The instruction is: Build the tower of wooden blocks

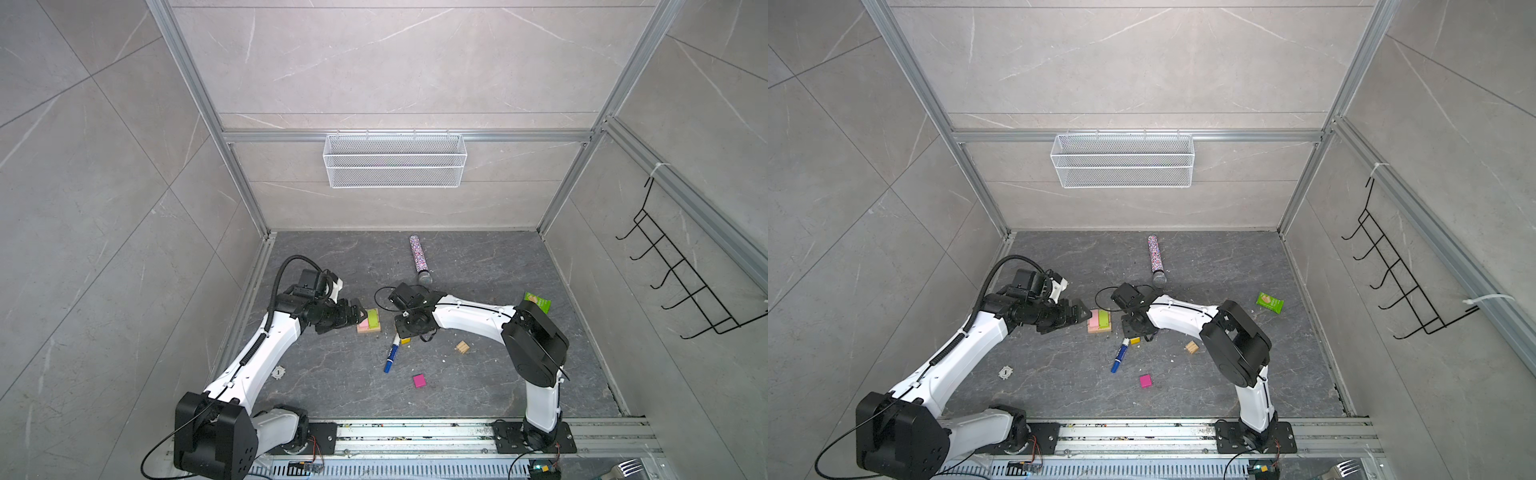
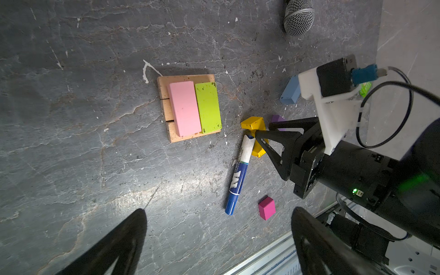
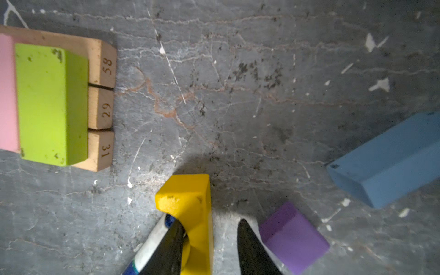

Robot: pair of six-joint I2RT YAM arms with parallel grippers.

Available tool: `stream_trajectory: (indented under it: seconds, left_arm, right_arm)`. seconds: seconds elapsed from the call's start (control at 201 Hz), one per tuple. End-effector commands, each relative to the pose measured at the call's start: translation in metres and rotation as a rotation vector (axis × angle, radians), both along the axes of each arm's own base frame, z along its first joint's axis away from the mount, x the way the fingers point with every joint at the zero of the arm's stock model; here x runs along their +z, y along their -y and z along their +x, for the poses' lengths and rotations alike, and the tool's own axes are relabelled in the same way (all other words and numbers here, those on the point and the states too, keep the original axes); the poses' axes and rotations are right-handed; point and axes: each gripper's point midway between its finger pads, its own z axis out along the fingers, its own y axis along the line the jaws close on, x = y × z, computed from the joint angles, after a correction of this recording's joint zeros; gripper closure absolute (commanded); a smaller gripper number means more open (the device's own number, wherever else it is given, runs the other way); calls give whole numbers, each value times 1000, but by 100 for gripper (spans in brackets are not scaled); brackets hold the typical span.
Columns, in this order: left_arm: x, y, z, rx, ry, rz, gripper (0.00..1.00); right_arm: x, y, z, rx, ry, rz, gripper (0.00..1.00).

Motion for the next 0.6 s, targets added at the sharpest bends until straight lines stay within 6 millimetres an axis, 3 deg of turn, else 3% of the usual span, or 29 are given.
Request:
stream_trajectory:
  seconds: [0.0,0.274,0.593]
  left_arm:
    - [7,3,-1,-9,26,-24,3]
    - [7,3,0,-10,25,-24,3]
    - [7,3,0,-7,26,-23,4]
  right_arm:
    - [0,4,0,-14,9,-32,86]
    - [-2,11,0,-19,8,-62,87]
    - [-8,0,-6,20,-35,-27,90]
